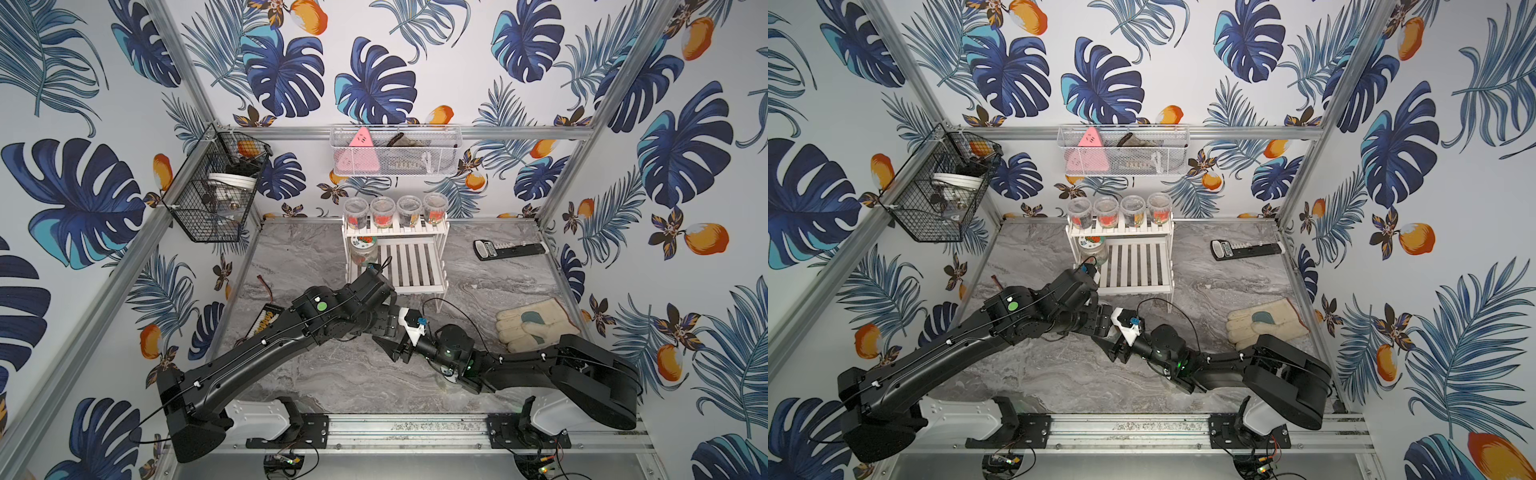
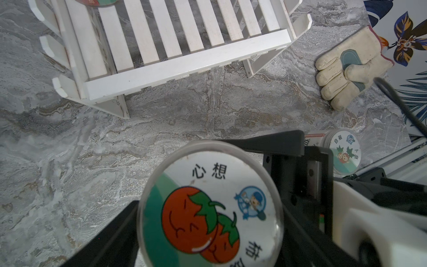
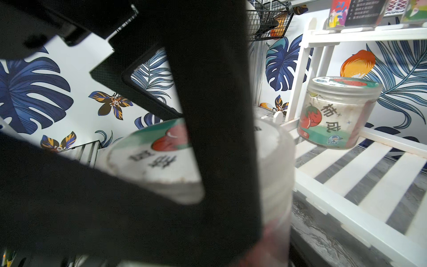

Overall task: Place the seed container on the shelf
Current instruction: Pick up the seed jar at the center of the board, then place the seed jar on the shelf.

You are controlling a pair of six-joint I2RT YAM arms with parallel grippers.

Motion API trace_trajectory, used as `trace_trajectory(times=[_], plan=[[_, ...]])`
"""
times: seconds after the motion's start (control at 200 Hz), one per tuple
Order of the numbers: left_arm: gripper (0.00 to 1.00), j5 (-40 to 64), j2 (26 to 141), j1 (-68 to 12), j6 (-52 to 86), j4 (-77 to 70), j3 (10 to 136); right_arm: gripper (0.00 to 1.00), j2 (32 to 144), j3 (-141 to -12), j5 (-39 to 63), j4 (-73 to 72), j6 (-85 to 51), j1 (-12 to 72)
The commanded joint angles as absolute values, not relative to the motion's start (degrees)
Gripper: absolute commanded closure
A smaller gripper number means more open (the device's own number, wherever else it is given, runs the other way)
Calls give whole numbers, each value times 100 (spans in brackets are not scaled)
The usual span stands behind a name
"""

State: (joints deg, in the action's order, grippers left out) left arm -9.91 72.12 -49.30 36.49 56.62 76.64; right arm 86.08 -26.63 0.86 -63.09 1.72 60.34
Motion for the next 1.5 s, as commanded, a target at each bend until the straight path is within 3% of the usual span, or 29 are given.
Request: trace_trajectory(times=[0.0, 0.155, 0.58, 1.096, 1.496], plan=[[16, -639, 7190, -4939, 3597, 5436, 7664, 25, 8587, -2700, -169, -6273, 15, 6016], [2, -561, 7113, -4940, 3541, 5259, 7707, 26, 8553, -2616, -284, -6306, -141, 5899], [1, -2012, 5950, -4888, 3900, 5028, 7182, 24, 8191, -2998, -677, -5098, -511, 4858], [1, -2104, 5731, -4772, 3828, 5109, 6670, 20, 8936, -4221, -1457, -4138, -425, 4465], [1, -2003, 5852, -4755, 3744, 5028, 6645, 10, 8798, -4516, -1706, -3117, -229, 4432]])
